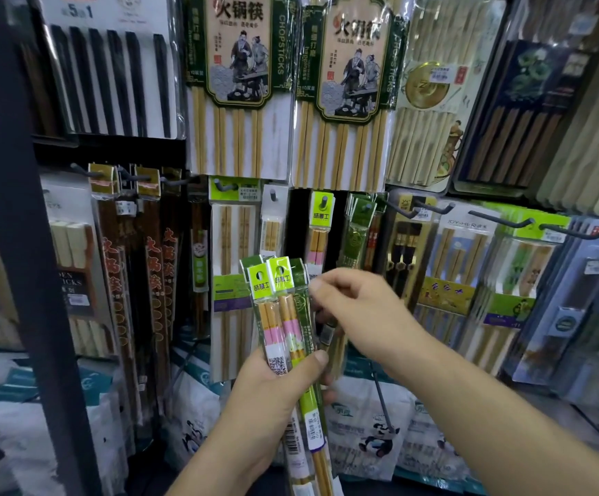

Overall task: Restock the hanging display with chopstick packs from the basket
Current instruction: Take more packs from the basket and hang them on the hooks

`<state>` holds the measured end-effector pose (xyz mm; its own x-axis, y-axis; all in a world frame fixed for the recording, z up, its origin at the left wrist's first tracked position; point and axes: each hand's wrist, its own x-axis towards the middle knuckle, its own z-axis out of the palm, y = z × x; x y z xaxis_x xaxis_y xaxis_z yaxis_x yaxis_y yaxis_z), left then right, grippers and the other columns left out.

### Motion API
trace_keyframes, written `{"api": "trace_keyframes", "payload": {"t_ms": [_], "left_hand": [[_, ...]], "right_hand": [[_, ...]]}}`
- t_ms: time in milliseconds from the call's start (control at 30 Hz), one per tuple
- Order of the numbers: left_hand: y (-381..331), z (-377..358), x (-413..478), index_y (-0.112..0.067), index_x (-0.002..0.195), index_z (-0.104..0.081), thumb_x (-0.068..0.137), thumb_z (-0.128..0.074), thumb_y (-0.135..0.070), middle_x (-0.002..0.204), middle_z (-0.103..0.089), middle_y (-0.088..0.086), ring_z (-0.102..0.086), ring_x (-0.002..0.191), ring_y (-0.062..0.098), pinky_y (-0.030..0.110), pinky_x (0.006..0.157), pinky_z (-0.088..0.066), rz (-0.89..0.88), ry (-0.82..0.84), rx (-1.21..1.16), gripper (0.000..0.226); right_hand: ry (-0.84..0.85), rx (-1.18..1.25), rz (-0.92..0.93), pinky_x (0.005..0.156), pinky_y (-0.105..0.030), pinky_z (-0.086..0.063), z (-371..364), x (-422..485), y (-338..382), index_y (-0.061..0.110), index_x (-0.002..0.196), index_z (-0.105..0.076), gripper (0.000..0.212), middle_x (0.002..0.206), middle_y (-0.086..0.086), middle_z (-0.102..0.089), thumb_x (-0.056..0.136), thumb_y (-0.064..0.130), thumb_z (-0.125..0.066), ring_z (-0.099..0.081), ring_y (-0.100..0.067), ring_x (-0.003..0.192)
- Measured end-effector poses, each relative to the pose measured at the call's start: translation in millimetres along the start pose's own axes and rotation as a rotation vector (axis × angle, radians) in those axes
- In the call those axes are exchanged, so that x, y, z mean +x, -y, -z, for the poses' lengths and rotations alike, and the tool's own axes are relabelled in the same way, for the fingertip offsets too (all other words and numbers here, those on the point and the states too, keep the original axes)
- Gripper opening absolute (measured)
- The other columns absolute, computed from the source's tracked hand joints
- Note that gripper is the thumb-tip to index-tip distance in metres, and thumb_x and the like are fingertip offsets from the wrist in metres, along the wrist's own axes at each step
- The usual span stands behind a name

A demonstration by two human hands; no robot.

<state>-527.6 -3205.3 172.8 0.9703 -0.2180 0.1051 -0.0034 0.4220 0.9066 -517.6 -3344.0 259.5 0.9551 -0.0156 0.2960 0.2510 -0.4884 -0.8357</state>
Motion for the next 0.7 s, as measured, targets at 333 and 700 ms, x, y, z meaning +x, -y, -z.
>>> {"api": "trace_keyframes", "payload": {"t_ms": [333, 700], "left_hand": [[-2.6, 1.2, -2.8, -0.021, 0.085, -0.081, 0.093, -0.070, -0.002, 0.081, -0.077, 0.012, -0.076, 0.074, 0.027, 0.040, 0.066, -0.063, -0.044, 0.013, -0.064, 0.023], [2.9, 8.9, 4.6, -0.001, 0.090, -0.062, 0.091, -0.074, -0.008, 0.073, -0.059, 0.014, -0.072, 0.061, 0.029, 0.037, 0.064, -0.062, 0.025, -0.139, -0.054, 0.014]], "right_hand": [[-0.011, 0.268, -0.021, 0.063, -0.028, -0.054, -4.9, -3.3, 4.3, 0.019, 0.078, -0.072, 0.020, 0.070, 0.003, -0.067, 0.098, 0.022, -0.068, -0.061, -0.014, 0.066], [-0.444, 0.286, 0.065, 0.049, -0.022, -0.048, 34.5, 26.1, 27.1, 0.016, 0.079, -0.069, 0.027, 0.061, 0.003, -0.055, 0.103, 0.024, -0.058, -0.049, -0.009, 0.052]]}}
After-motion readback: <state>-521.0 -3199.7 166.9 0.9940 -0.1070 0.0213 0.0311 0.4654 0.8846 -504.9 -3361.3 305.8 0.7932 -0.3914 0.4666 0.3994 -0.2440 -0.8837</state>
